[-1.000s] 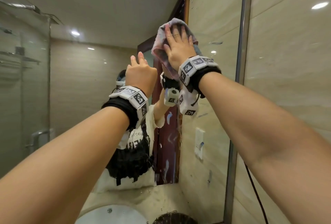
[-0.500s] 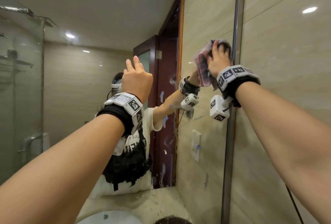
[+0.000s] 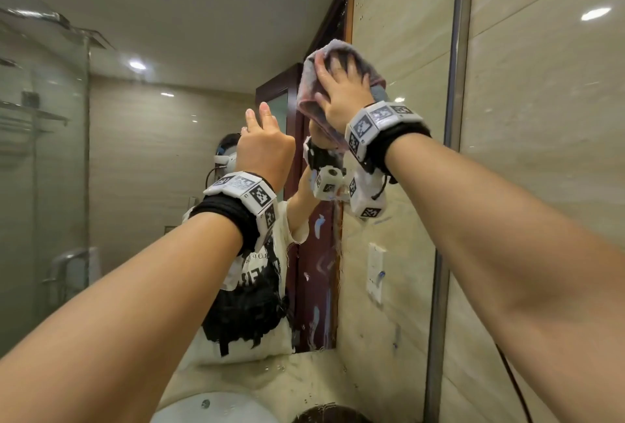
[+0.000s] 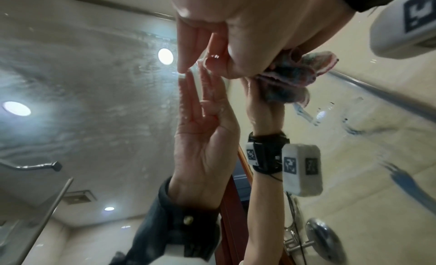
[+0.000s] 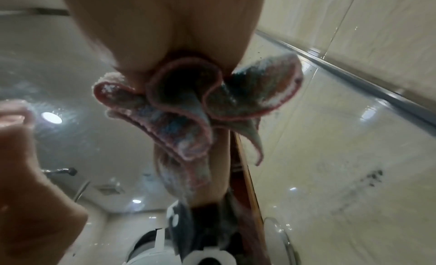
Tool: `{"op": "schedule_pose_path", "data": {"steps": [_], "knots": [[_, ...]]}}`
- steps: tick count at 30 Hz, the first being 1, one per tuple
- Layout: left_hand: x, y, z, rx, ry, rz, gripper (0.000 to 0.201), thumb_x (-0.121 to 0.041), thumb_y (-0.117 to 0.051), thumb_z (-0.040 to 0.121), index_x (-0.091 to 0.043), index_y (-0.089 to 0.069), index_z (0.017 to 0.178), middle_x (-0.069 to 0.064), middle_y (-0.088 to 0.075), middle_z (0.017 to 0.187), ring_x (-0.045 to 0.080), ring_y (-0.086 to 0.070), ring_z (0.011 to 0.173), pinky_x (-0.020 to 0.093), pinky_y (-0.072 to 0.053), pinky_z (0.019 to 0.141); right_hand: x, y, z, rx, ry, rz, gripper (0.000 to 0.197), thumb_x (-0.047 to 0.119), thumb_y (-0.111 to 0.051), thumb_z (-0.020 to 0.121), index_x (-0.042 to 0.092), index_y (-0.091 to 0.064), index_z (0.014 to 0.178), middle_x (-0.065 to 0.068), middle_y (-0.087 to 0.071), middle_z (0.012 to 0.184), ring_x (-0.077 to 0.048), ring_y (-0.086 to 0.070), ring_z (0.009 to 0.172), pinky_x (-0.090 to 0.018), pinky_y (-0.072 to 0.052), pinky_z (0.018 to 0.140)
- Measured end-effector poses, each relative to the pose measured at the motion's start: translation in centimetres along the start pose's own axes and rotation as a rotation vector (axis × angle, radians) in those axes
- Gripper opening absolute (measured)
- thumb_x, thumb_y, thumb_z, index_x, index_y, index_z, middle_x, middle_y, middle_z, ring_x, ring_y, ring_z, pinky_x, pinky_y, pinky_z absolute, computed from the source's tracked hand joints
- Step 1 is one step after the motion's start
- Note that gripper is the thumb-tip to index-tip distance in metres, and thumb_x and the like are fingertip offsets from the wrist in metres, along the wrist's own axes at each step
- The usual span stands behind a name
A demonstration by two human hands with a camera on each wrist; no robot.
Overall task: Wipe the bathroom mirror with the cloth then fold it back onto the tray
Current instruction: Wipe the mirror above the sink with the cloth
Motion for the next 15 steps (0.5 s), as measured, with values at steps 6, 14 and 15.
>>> {"op": "schedule_pose_path", "data": {"steps": [6, 14, 15], "knots": [[0.3, -0.5, 0.0, 0.008, 0.004, 0.021, 0.041, 0.011, -0.048, 0.088, 0.014, -0.046, 0.128, 0.034, -0.026, 0.146, 0.052, -0.031, 0.131, 0.052, -0.043, 0.097, -3.5, -1.1, -3.0, 0.065, 0.030, 0.020, 0.061, 0.025, -0.033, 0.100, 0.023, 0.001, 0.150, -0.006, 0.007, 0.159, -0.032, 0.010, 0.146, -0.056, -0.002, 0.117], [-0.1, -1.8, -2.1, -0.044, -0.047, 0.044, 0.046, 0.006, -0.041, 0.091, 0.011, -0.035, 0.137, 0.030, -0.031, 0.146, 0.046, -0.035, 0.132, 0.049, -0.042, 0.100, -11.2, -3.3, -7.9, 0.118, -0.307, 0.187, 0.062, 0.024, -0.030, 0.101, 0.022, 0.008, 0.149, -0.005, 0.012, 0.159, -0.031, 0.012, 0.146, -0.053, 0.000, 0.119], [-0.1, -1.9, -2.6, -0.031, -0.056, 0.023, 0.048, 0.004, -0.037, 0.094, 0.010, -0.028, 0.141, 0.029, -0.024, 0.149, 0.044, -0.028, 0.136, 0.049, -0.037, 0.105, -11.7, -3.5, -8.5, 0.132, -0.338, 0.198, 0.062, 0.024, -0.031, 0.101, 0.023, 0.008, 0.149, -0.004, 0.013, 0.159, -0.031, 0.012, 0.146, -0.055, -0.003, 0.118]]}}
Point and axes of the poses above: each hand's wrist, its own z-axis towards the middle knuckle, its own y-axis out of the back of the hand, x = y × z, the point moved 2 cm from there along z, towards the middle knuckle
